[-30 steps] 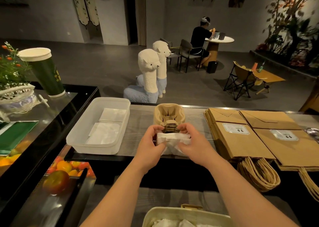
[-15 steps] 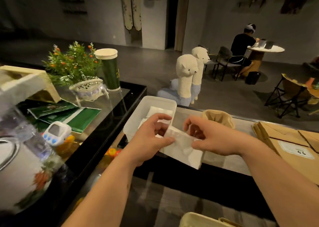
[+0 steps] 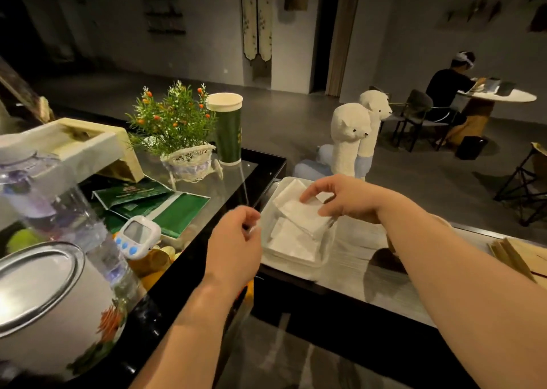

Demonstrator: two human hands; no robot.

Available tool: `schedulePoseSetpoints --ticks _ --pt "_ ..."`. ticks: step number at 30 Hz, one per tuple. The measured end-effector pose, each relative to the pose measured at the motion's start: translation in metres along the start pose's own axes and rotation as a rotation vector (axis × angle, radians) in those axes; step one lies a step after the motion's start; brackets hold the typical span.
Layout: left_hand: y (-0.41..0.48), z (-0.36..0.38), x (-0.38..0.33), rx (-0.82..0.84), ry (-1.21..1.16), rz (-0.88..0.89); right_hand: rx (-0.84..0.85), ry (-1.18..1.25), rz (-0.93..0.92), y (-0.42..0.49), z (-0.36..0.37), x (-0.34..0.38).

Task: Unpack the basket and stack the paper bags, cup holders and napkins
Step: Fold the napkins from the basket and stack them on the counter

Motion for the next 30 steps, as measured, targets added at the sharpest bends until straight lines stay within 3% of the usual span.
schedulePoseSetpoints --ticks 4,11,15,21,24,26,30 --pt "-0.012 0.019 0.014 -0.032 0.160 0.079 0.124 0.009 0.033 0.020 0.008 -0.009" --pt "-0.013 0.030 0.021 -0.077 0.095 0.032 0.294 -0.285 0.141 0.036 0.037 -0.020" --pt "-0.014 0.031 0.020 -0.070 0.059 -0.003 0.353 -0.580 0.141 0.043 0.050 -0.023" --pt "-0.015 0.032 0.021 -0.065 0.017 -0.021 0.285 -0.739 0.078 0.036 0.063 -0.027" --pt "-0.014 0.030 0.020 -0.052 0.032 -0.016 0.119 -0.715 0.028 0.040 0.056 -0.025" --pt "-0.015 0.030 0.018 -0.040 0.047 -0.017 0.062 -0.668 0.086 0.044 0.055 -0.028" --pt "-0.015 0.028 0.017 -0.023 0.051 -0.031 0.102 -0.669 0.179 0.050 0.065 -0.033"
Point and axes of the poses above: each hand's wrist, its own y-axis towards the middle knuckle, its own z-axis out of the palm, x = y × z, the point moved 3 cm from there along y, towards the middle knuckle, and after that the axes turned 15 degrees about y, right-handed, at the moved point
